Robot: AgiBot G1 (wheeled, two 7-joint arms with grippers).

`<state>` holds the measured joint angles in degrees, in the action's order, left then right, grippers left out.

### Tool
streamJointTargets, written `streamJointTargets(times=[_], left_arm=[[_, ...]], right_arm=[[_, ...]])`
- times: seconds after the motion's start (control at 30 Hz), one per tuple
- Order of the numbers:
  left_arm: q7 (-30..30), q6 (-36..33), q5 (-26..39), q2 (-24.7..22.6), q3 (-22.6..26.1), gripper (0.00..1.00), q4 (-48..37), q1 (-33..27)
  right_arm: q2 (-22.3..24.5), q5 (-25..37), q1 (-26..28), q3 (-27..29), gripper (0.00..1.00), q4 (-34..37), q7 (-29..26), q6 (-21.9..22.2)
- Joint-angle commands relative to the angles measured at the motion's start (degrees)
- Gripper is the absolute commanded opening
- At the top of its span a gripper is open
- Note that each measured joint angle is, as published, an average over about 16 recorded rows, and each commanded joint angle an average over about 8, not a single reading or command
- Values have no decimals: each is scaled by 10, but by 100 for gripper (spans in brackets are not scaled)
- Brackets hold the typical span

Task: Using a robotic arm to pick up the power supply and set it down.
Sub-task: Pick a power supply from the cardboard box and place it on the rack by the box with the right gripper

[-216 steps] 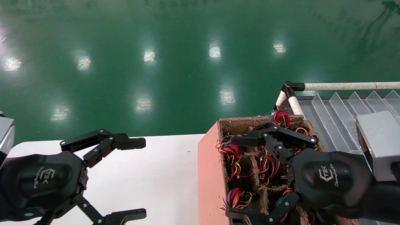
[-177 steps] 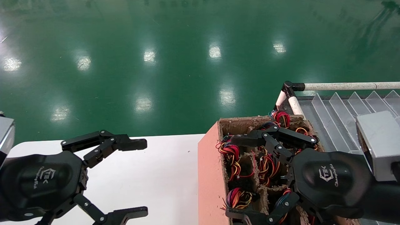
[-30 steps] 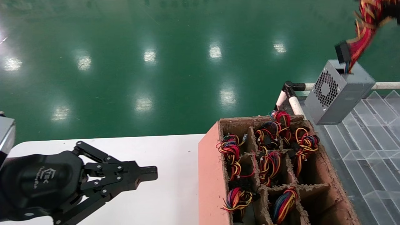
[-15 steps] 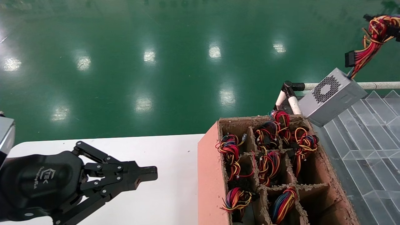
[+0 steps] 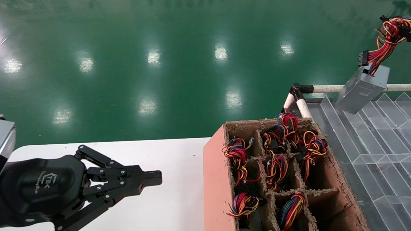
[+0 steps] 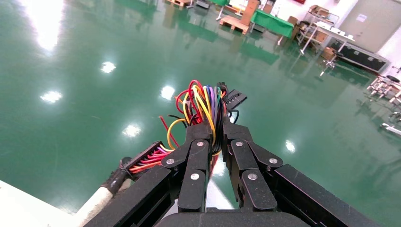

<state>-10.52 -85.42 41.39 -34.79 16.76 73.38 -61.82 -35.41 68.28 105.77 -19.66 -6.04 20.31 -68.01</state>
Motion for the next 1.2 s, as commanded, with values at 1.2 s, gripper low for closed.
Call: streamJointTargets(times=[1.2], left_arm=[[1,1,-1,0,1,0,0,0]], right_arm=[[-8,54,61,-35,0,58,34,43]])
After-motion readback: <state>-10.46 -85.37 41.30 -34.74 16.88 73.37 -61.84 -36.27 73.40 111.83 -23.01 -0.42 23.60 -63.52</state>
